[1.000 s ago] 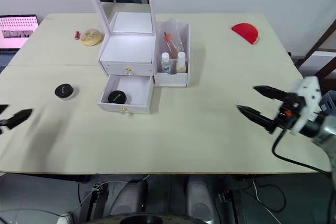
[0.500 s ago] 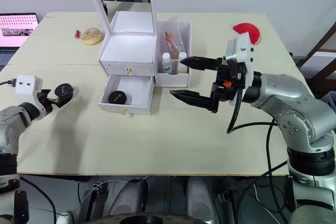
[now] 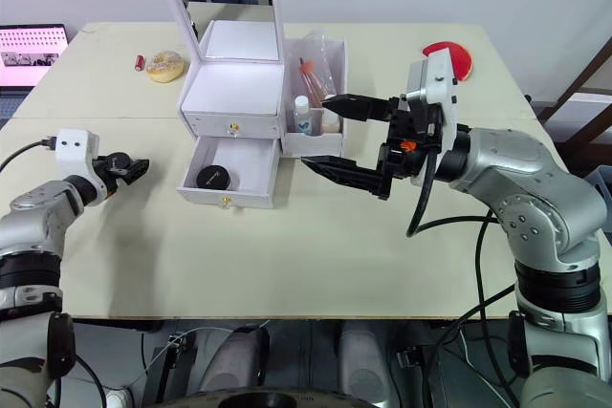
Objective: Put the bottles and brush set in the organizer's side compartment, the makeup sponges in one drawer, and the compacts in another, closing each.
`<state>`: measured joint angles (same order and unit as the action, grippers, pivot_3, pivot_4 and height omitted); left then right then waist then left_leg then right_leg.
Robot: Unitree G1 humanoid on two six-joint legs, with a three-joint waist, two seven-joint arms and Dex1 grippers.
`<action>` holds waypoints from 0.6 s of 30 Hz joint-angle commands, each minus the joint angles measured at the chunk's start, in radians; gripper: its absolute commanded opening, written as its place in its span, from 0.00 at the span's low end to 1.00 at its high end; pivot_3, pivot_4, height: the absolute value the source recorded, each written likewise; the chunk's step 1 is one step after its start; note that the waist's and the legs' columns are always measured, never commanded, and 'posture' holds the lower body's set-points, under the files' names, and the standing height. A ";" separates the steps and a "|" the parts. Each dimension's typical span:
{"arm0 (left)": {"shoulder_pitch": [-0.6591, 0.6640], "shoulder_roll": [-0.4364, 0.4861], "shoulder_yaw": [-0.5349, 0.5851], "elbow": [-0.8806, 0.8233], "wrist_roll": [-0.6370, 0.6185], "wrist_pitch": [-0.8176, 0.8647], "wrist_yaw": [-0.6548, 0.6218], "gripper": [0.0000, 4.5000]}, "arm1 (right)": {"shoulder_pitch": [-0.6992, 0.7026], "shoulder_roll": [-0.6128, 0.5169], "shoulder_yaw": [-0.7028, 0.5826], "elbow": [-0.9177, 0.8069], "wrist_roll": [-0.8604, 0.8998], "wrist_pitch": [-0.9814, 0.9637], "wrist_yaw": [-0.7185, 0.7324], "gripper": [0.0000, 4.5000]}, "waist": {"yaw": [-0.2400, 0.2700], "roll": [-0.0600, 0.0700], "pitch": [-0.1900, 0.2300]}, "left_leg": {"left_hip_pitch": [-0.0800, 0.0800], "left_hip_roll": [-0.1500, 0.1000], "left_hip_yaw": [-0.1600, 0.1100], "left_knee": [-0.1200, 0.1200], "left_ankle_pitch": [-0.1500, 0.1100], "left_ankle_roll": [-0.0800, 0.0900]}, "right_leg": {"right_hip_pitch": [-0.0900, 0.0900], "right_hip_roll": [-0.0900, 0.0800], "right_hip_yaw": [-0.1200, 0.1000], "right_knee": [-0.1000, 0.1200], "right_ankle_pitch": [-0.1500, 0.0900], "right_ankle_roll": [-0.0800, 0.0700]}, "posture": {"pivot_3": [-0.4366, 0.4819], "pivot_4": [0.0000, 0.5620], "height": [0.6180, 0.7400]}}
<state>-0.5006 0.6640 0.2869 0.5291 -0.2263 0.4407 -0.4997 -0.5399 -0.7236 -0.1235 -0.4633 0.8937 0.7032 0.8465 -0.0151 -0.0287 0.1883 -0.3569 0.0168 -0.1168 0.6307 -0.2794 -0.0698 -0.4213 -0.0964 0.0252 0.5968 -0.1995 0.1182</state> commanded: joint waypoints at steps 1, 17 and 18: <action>-0.019 0.011 0.001 -0.020 0.002 -0.012 0.000 0.99 | -0.016 0.007 -0.010 -0.025 0.011 -0.009 -0.007 1.00 | 0.000 0.000 0.000 | 0.000 0.000 0.000 0.000 0.000 0.000 | 0.000 0.000 0.000 0.000 0.000 0.000 | 0.48 0.27 1.00; -0.021 0.054 -0.033 -0.088 0.035 0.071 0.010 0.59 | -0.012 0.012 0.003 -0.031 0.006 -0.008 -0.012 1.00 | 0.000 0.000 0.000 | 0.000 0.000 0.000 0.000 0.000 0.000 | 0.000 0.000 0.000 0.000 0.000 0.000 | 0.48 0.27 1.00; -0.022 0.056 -0.038 -0.100 0.037 0.080 0.012 0.59 | -0.012 0.012 0.004 -0.031 0.005 -0.008 -0.012 1.00 | 0.000 0.000 0.000 | 0.000 0.000 0.000 0.000 0.000 0.000 | 0.000 0.000 0.000 0.000 0.000 0.000 | 0.48 0.27 1.00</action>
<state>-0.5051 0.6945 0.2485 0.4788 -0.2004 0.5102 -0.4918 -0.5394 -0.7170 -0.1114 -0.4688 0.8898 0.7043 0.8357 -0.0155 -0.0287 0.1883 -0.3569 0.0168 -0.1168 0.6307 -0.2794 -0.0698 -0.4212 -0.0964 0.0252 0.5968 -0.1995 0.1182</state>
